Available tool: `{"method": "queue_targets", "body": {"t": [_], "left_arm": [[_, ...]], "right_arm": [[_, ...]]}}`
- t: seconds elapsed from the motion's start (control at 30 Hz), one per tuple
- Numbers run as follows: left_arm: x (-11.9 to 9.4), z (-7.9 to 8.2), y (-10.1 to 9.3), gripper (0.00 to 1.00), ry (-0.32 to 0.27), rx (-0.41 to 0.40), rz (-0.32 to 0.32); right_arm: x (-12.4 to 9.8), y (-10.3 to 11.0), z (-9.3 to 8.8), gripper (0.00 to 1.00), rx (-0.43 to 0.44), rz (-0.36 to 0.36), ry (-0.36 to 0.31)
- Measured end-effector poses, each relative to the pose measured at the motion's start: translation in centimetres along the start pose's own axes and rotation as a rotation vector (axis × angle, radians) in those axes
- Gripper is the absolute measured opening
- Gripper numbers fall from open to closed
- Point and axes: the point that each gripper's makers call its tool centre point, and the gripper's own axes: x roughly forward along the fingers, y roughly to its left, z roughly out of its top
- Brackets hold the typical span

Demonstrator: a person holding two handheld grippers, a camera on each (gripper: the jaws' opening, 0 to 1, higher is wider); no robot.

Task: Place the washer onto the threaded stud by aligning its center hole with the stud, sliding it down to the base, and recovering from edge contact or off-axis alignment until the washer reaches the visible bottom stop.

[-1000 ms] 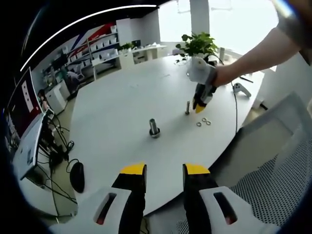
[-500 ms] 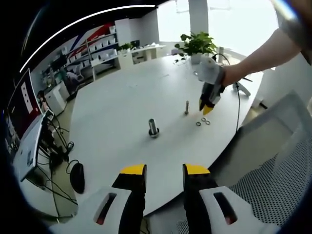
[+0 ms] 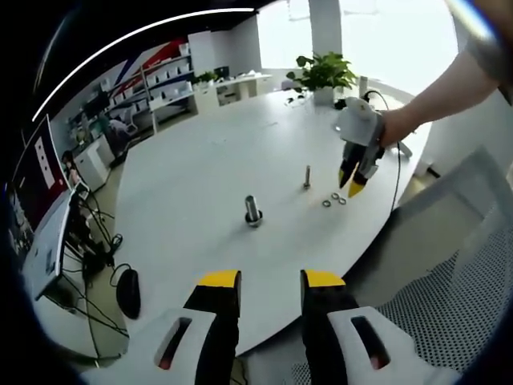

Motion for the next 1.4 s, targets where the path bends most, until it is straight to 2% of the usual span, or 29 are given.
{"method": "queue_targets", "body": {"t": [0.13, 0.47, 0.93, 1.1, 1.23, 1.4], "left_arm": [[0.0, 0.0, 0.0, 0.28, 0.002, 0.005, 0.0], [0.0, -0.1, 0.0, 0.27, 0.007, 0.008, 0.005], [0.0, 0.1, 0.1, 0.27, -0.001, 0.006, 0.008], [0.0, 0.0, 0.1, 0.27, 0.003, 0.013, 0.009], [0.0, 0.0, 0.2, 0.27, 0.001, 0.008, 0.013], [-0.1, 0.0, 0.3, 0.27, 0.001, 0.01, 0.016]], "right_arm": [[0.2, 0.4, -0.1, 0.21, 0.013, 0.008, -0.002], [1.1, 0.8, 0.0, 0.21, -0.03, 0.007, 0.03], [1.3, 0.8, 0.4, 0.19, -0.079, -0.03, 0.032], [1.4, 0.8, 0.5, 0.18, -0.124, -0.044, 0.051], [1.4, 0.7, 0.6, 0.18, -0.117, -0.053, 0.061], [1.4, 0.7, 0.8, 0.16, -0.098, -0.061, 0.041]]}}
